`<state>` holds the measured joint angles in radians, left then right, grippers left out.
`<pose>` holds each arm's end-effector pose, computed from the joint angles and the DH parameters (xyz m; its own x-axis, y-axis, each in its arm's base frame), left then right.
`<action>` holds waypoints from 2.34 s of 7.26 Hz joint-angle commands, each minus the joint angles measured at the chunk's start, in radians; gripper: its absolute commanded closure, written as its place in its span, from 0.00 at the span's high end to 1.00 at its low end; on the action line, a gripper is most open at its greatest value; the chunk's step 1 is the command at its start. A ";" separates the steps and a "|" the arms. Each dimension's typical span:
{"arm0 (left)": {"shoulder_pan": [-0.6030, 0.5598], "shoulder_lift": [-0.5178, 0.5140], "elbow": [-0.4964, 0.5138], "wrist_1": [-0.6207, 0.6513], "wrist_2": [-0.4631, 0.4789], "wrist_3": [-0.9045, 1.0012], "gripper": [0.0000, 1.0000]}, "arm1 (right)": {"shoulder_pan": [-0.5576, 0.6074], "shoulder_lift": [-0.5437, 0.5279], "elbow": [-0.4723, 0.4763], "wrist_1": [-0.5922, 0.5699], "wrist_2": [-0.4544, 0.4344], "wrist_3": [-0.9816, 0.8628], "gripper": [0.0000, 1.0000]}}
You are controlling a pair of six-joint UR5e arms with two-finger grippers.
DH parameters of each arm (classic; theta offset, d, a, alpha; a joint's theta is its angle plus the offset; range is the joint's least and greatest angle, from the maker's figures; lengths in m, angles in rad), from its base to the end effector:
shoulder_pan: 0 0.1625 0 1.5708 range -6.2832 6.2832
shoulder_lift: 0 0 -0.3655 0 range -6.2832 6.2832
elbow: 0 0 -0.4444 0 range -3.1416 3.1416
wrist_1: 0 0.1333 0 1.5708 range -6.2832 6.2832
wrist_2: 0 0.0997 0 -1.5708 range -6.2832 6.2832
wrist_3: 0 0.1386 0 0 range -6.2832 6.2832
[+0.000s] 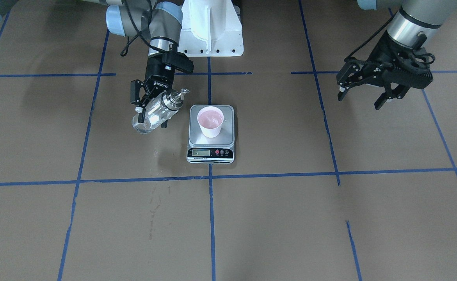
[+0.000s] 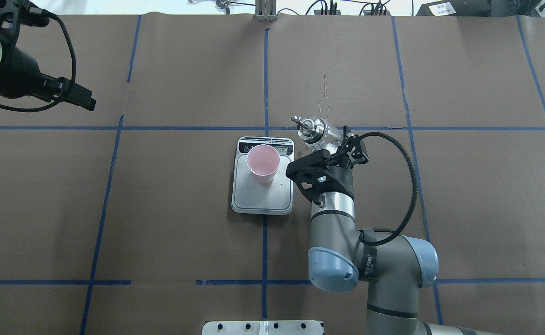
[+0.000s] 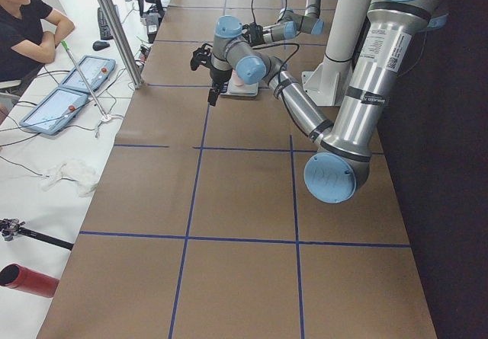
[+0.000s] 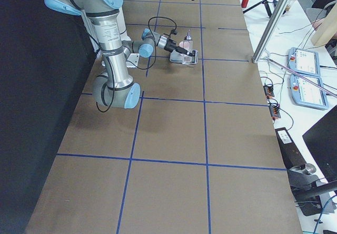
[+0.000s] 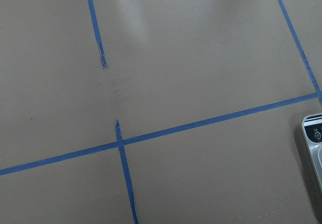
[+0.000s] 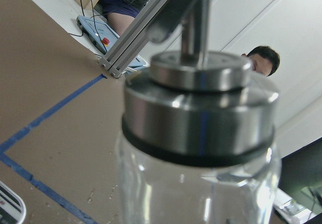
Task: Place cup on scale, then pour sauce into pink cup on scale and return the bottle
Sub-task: 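Turn the bottle upright with the right gripper and move it away from the cup, then lower the bottle with the right gripper back to its spot and release it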
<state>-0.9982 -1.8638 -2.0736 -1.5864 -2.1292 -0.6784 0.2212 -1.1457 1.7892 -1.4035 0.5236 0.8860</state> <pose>0.2587 -0.5119 0.2036 0.6270 0.2461 -0.7391 0.0262 0.9416 0.3358 -0.5544 -0.3843 0.2043 0.9774 -0.1044 0.1840 -0.1342 0.3668 0.9206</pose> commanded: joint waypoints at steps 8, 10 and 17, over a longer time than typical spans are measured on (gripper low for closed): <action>0.001 -0.002 -0.002 -0.001 0.002 -0.010 1.00 | 0.055 -0.416 -0.047 0.660 0.124 0.419 0.00; 0.001 0.000 -0.002 -0.001 0.002 -0.010 1.00 | 0.052 -0.416 -0.071 0.666 0.124 0.445 0.00; 0.001 0.000 -0.008 -0.001 0.002 -0.010 1.00 | 0.047 -0.398 -0.169 0.702 0.055 0.455 0.00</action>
<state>-0.9982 -1.8638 -2.0818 -1.5877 -2.1276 -0.6888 0.2692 -1.5485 1.6467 -0.7030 0.5907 1.3407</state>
